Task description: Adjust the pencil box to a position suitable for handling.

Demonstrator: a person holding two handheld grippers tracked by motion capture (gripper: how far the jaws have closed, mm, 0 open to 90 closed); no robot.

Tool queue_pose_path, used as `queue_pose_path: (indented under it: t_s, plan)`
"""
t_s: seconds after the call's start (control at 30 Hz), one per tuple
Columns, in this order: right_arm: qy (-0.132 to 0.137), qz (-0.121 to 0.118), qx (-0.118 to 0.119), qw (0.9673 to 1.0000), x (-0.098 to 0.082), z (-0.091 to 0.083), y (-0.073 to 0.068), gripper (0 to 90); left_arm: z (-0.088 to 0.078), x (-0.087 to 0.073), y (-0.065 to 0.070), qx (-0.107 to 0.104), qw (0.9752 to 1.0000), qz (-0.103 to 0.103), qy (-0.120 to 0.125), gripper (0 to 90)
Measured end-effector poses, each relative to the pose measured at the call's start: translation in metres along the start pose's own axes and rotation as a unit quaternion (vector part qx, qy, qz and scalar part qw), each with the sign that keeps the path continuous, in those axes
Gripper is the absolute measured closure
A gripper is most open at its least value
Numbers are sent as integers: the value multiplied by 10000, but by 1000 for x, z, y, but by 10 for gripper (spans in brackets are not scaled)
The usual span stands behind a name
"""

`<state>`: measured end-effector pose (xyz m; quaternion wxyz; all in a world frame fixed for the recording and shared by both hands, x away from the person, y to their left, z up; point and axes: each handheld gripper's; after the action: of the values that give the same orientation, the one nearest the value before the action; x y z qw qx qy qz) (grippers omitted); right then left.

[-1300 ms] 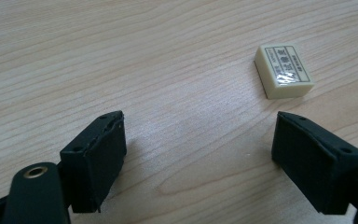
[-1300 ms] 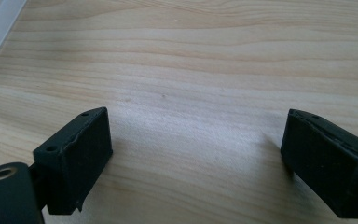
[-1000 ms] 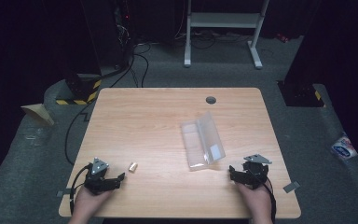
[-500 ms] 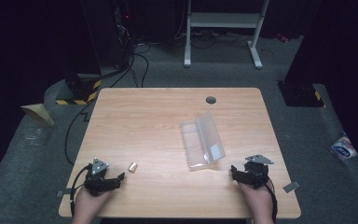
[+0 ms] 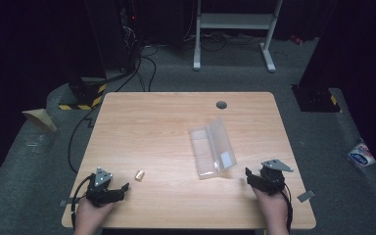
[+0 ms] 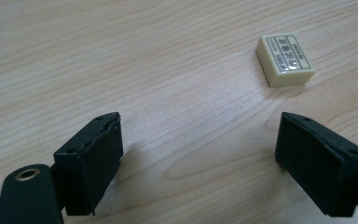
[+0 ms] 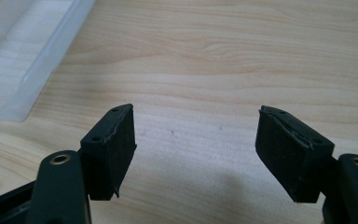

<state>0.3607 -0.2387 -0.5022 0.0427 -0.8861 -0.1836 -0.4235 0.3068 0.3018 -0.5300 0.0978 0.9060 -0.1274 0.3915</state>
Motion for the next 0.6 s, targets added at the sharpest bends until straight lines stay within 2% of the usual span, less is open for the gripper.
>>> queue_pose_path:
  t_s: [0.23,0.33,0.43,0.6]
  plan:
    - [170,-80,10,9998,14,-7,-1,321,1,0,-1,-76,10000,4,-37,125]
    - [261,-256,1,9993,25,-9,-7,326,1,0,-1,-57,10000,7,-29,131]
    - [343,-304,22,9989,30,-11,-11,329,1,1,-1,-55,10000,3,-39,134]
    - [540,-365,205,9977,41,-12,-23,335,1,1,-1,-58,10000,-18,-35,136]
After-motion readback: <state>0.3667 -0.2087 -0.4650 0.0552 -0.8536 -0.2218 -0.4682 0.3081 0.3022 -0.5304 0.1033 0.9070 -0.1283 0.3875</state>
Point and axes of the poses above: each handheld gripper's, and its own axes: z roughly forward along the jaws, x roughly out of its top, y roughly to its right, and after that the axes turned 7 degrees about -z, right-handed
